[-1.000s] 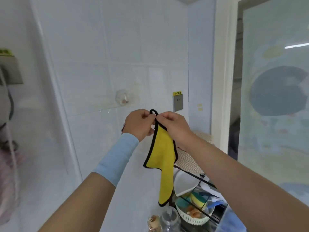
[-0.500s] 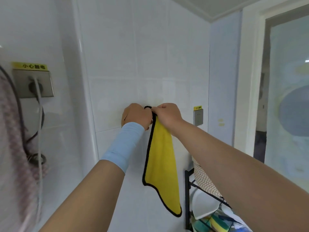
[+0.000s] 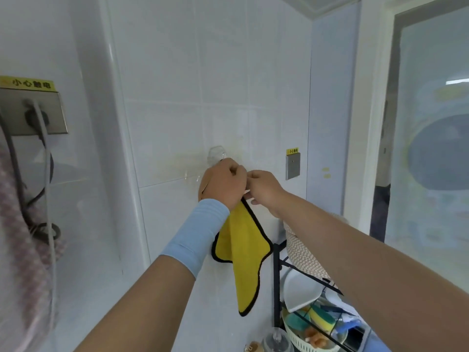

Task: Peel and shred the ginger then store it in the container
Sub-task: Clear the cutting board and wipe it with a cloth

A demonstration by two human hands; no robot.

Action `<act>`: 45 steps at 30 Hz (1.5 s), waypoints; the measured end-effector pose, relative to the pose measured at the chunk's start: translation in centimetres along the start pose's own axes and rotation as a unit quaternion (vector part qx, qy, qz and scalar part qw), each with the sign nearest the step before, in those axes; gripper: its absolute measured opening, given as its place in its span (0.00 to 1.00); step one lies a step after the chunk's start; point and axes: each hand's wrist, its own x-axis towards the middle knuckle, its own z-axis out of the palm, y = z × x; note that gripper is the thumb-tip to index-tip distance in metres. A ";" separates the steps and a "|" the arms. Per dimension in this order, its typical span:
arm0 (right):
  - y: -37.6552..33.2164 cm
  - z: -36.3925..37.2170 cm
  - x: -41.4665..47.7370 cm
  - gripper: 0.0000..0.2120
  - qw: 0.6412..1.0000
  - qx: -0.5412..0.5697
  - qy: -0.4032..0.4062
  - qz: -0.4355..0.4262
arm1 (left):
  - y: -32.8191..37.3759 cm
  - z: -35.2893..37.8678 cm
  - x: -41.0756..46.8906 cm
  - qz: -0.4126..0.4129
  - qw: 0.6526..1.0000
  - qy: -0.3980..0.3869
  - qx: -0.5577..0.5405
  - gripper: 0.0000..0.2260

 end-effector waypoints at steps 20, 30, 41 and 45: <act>36.3 -29.4 -30.2 0.13 0.823 -0.370 0.046 0.429 | 5.8 37.3 -27.8 0.081 0.786 -0.612 0.021 0.14; 49.5 -30.3 -38.6 0.21 0.762 -0.423 -0.028 0.489 | 3.8 48.2 -38.9 0.045 0.738 -0.670 0.071 0.20; 52.2 -30.1 -41.8 0.19 0.819 -0.391 0.053 0.417 | 1.7 48.7 -39.9 0.168 0.794 -0.579 0.079 0.23; 50.2 -29.1 -45.3 0.13 0.840 -0.388 0.094 0.367 | 0.9 46.7 -42.3 0.206 0.805 -0.555 0.037 0.17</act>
